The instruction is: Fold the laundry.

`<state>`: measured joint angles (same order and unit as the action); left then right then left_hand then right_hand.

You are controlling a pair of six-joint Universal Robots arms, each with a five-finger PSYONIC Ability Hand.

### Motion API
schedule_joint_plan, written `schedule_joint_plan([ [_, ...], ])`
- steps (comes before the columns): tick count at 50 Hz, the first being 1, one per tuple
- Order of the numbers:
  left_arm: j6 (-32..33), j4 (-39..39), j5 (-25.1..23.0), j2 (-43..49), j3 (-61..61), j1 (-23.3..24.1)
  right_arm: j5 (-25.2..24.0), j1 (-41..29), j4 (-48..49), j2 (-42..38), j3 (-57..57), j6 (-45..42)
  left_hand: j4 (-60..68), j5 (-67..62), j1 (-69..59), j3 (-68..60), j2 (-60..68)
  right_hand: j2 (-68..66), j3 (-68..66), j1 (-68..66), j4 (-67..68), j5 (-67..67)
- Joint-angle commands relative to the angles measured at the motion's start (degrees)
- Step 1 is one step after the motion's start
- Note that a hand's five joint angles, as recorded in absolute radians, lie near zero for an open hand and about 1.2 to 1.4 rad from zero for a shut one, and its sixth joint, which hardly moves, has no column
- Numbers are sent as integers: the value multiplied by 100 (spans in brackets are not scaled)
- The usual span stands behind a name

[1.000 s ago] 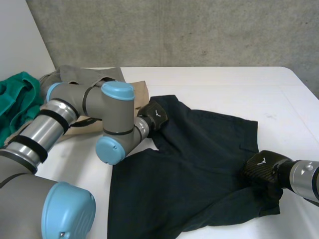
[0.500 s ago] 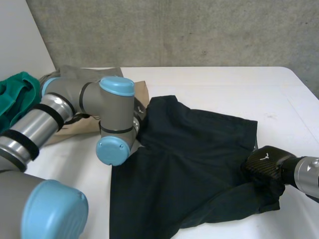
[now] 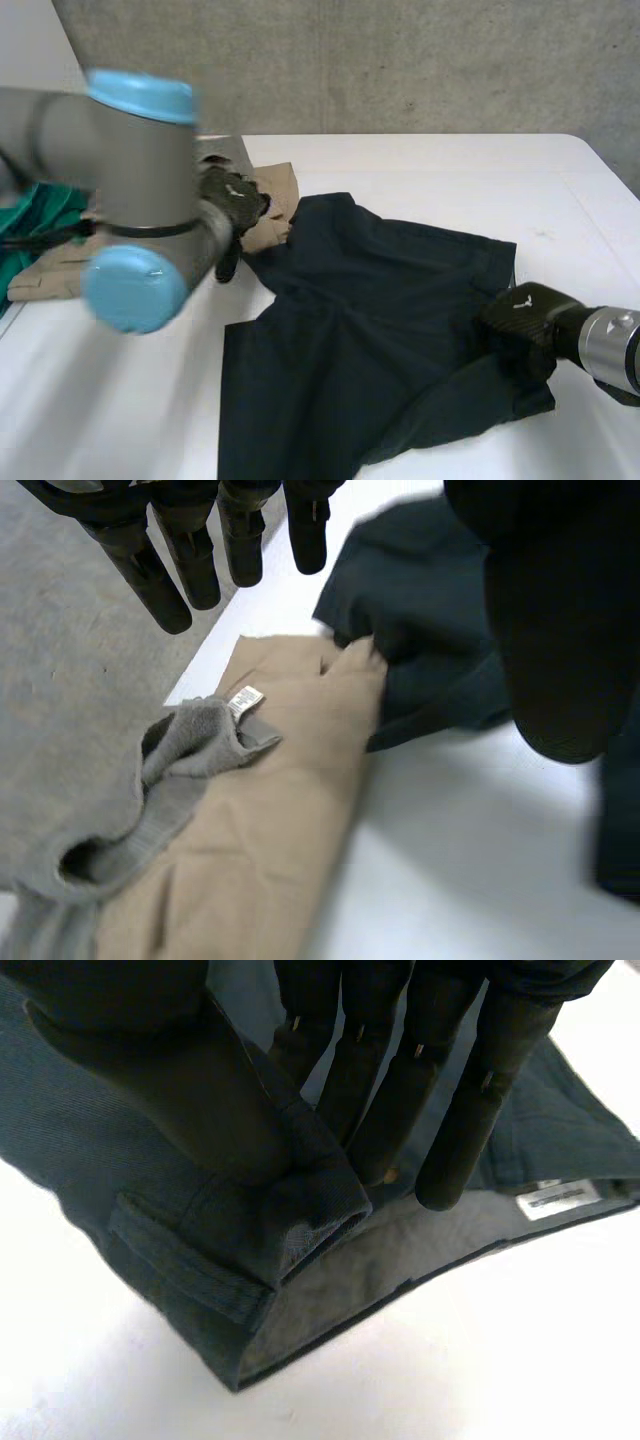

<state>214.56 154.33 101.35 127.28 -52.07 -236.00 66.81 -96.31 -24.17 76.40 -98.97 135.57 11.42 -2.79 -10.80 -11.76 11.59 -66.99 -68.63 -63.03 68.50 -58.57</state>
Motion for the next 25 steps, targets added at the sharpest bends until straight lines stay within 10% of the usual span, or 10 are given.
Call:
schedule_joint_plan([
  [1, -1706, -245, -624, -1846, -2156, 62, 60, -2, 693, -2, 159, 1489, -104, 241, 42, 138, -121, -1301, -1137, -1697, 1150, -1143],
  [25, -2779, -509, -634, -1558, -3521, 1134, 825, -204, 1511, -72, 106, 2298, -22, 159, -40, 56, -39, -1301, -1137, -1697, 1150, -1143],
])
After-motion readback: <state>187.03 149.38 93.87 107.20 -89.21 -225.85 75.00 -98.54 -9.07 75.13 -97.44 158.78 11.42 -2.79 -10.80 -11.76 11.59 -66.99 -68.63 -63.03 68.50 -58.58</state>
